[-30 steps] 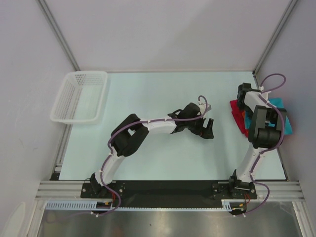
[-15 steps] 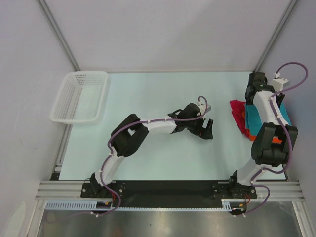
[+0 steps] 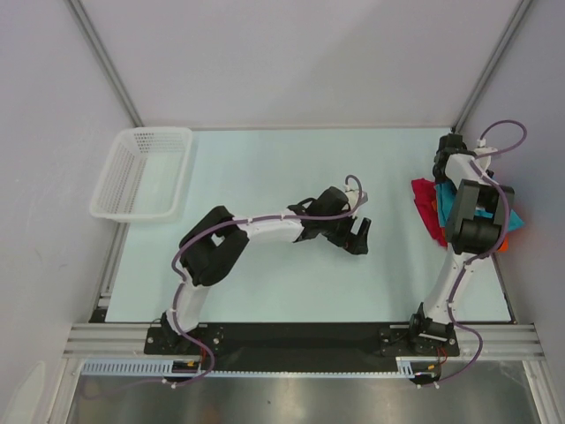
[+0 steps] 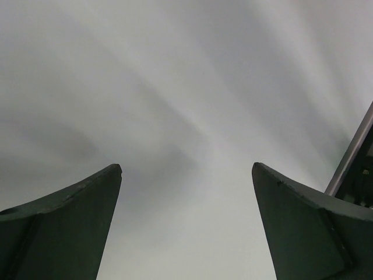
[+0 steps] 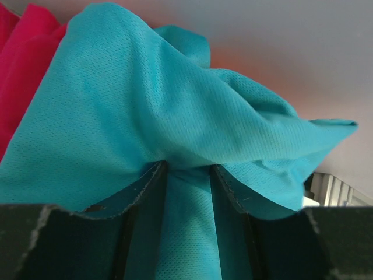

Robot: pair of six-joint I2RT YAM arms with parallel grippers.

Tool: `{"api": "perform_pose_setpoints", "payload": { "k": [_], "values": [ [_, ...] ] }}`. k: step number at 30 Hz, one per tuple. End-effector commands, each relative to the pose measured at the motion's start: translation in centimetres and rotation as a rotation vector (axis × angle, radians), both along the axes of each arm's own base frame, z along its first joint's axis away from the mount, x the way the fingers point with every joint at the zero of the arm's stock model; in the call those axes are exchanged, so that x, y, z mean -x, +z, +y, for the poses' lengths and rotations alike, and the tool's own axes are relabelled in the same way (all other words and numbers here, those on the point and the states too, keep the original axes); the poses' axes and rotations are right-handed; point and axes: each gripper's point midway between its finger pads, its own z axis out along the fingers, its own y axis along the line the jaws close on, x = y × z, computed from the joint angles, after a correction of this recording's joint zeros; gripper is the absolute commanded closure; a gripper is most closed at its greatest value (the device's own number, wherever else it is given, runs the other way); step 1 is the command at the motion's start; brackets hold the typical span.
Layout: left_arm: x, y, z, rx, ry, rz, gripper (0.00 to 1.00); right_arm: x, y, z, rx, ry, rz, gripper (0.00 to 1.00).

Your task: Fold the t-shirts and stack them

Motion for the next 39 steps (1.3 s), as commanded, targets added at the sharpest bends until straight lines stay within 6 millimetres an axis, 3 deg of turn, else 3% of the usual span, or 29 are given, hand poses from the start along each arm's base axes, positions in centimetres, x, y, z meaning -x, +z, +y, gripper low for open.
{"api": "perform_pose_setpoints", "payload": {
  "k": [1, 5, 7, 11, 14, 18, 23, 25, 27, 28, 29, 31, 32, 33, 34, 35, 36, 37, 38, 39],
  "values": [
    [-0.8, 2.9, 1.0, 0.008, 0.013, -0.083, 0.00, -3.2, -1.9, 0.7, -0.046, 0.016, -0.072, 0.58],
    [-0.9, 3.2, 1.5, -0.010, 0.024, -0.091, 0.01, -3.5, -4.8, 1.0, -0.082, 0.021, -0.045, 0.58],
    [-0.9, 3.3, 1.5, -0.010, 0.029, -0.085, 0.01, -3.4, -5.2, 0.9, -0.088, 0.016, -0.038, 0.58],
    [-0.9, 3.7, 1.5, -0.005, 0.041, -0.082, 0.01, -3.2, -3.7, 0.6, -0.075, 0.014, -0.072, 0.59],
    [-1.3, 4.3, 1.9, -0.013, 0.067, -0.100, 0.00, -3.8, -0.1, 0.4, -0.051, 0.025, -0.152, 0.59],
    [-2.3, 6.1, 2.7, -0.027, 0.116, -0.154, 0.01, -4.8, 6.3, 1.2, 0.011, 0.062, -0.252, 0.59],
    [-3.5, 9.3, 4.5, -0.033, 0.184, -0.216, 0.01, -5.9, 15.8, 4.0, 0.057, 0.166, -0.402, 0.61],
    [-3.6, 10.7, 5.7, -0.039, 0.212, -0.235, 0.00, -5.3, 18.1, 5.5, 0.022, 0.204, -0.435, 0.60],
    [-4.2, 11.6, 7.7, -0.087, 0.267, -0.260, 0.00, -5.3, 18.7, 8.7, -0.071, 0.298, -0.433, 0.58],
    [-4.3, 13.3, 8.8, -0.086, 0.292, -0.286, 0.00, -4.7, 19.9, 10.2, -0.105, 0.337, -0.471, 0.58],
    [-4.9, 14.4, 10.1, -0.101, 0.331, -0.307, 0.01, -4.8, 19.6, 14.0, -0.167, 0.431, -0.459, 0.58],
    [-5.2, 16.8, 13.9, -0.160, 0.426, -0.337, 0.00, -3.9, 18.4, 18.4, -0.245, 0.546, -0.437, 0.58],
    [-5.8, 18.0, 15.8, -0.170, 0.481, -0.344, 0.00, -3.3, 19.4, 21.2, -0.313, 0.623, -0.492, 0.58],
    [-5.4, 19.9, 18.6, -0.191, 0.538, -0.365, 0.00, -2.5, 19.5, 25.2, -0.364, 0.715, -0.501, 0.58],
    [-5.2, 20.8, 20.4, -0.199, 0.576, -0.370, 0.00, -1.3, 17.9, 27.0, -0.411, 0.749, -0.476, 0.57],
    [-5.3, 21.6, 22.9, -0.212, 0.640, -0.370, 0.00, -0.9, 17.8, 30.1, -0.514, 0.812, -0.527, 0.57],
    [-4.0, 23.8, 25.8, -0.200, 0.689, -0.395, 0.00, 1.3, 18.9, 34.3, -0.601, 0.938, -0.574, 0.58],
    [-3.5, 24.8, 27.7, -0.203, 0.735, -0.419, 0.01, 2.9, 16.2, 36.5, -0.671, 0.988, -0.532, 0.57],
    [-3.0, 25.2, 29.8, -0.209, 0.781, -0.424, 0.00, 4.1, 16.5, 39.4, -0.735, 1.068, -0.572, 0.58],
    [-1.2, 26.9, 31.8, -0.171, 0.809, -0.446, 0.01, 5.6, 16.7, 40.9, -0.771, 1.089, -0.599, 0.58]
  ]
}}
